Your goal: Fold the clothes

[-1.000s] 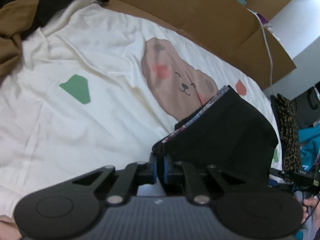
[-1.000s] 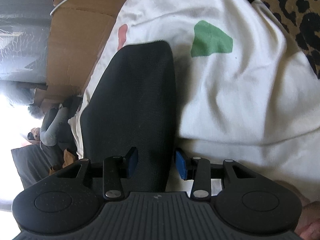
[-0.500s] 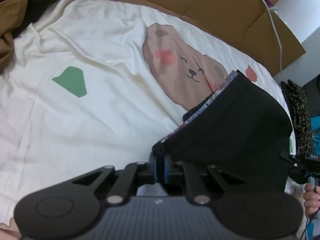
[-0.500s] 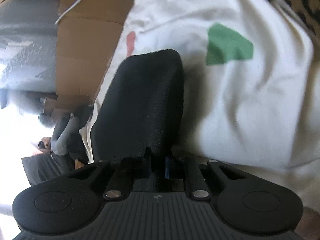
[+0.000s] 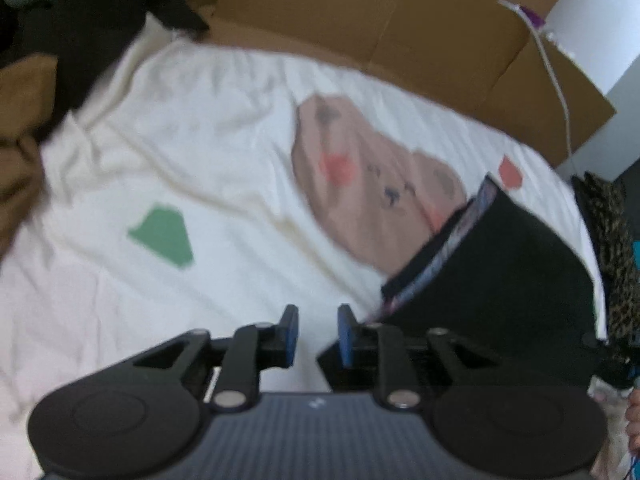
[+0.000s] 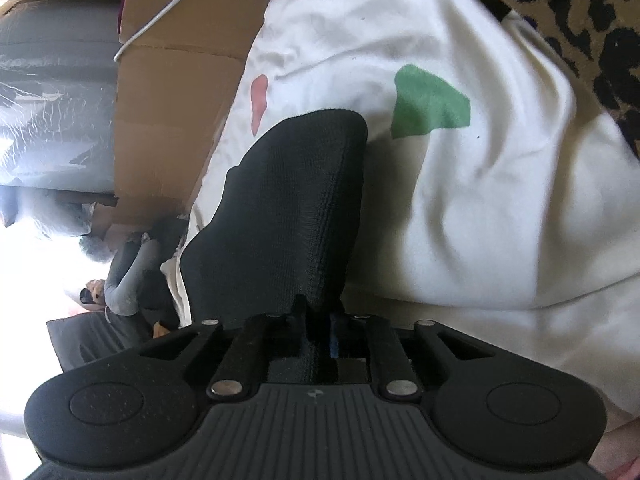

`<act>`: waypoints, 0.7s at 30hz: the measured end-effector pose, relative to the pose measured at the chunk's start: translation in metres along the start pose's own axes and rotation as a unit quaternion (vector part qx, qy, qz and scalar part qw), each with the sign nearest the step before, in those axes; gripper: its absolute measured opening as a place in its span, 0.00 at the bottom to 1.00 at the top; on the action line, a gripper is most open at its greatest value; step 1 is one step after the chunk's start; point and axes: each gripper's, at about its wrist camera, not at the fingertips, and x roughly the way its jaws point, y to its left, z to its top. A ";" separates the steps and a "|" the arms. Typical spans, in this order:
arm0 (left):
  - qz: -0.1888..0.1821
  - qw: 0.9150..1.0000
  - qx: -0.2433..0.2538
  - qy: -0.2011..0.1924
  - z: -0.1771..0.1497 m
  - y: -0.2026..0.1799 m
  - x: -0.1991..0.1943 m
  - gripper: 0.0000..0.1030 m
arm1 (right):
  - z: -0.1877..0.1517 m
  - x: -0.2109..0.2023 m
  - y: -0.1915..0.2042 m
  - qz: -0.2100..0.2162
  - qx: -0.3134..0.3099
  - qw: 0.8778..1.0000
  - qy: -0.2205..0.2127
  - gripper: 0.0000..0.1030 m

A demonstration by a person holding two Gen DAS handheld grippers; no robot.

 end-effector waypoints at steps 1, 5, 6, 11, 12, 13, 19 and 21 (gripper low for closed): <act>-0.006 1.000 0.004 -0.004 0.007 -0.003 -0.001 0.40 | -0.001 0.000 -0.001 0.000 0.001 1.000 -0.001 0.39; -0.027 0.999 0.019 -0.019 0.030 -0.023 0.002 0.62 | -0.004 0.003 -0.002 0.000 0.003 1.000 0.003 0.41; -0.036 0.999 0.021 -0.020 0.034 -0.029 0.006 0.62 | -0.005 0.004 -0.003 -0.001 0.003 1.000 0.005 0.41; -0.068 0.996 0.062 -0.013 0.048 -0.063 0.025 0.64 | -0.007 0.007 -0.001 -0.002 -0.002 1.000 0.009 0.41; -0.079 0.994 0.068 -0.011 0.049 -0.069 0.029 0.65 | -0.007 0.007 -0.001 -0.002 -0.002 1.000 0.009 0.41; -0.089 0.993 0.073 -0.009 0.050 -0.074 0.032 0.66 | -0.007 0.007 -0.001 -0.002 -0.002 1.000 0.010 0.41; -0.127 0.988 0.092 0.011 0.053 -0.094 0.057 0.71 | -0.010 0.009 -0.002 -0.001 -0.001 1.000 0.011 0.41; -0.138 0.985 0.098 0.019 0.054 -0.097 0.065 0.71 | -0.010 0.010 -0.002 0.001 0.001 1.000 0.009 0.41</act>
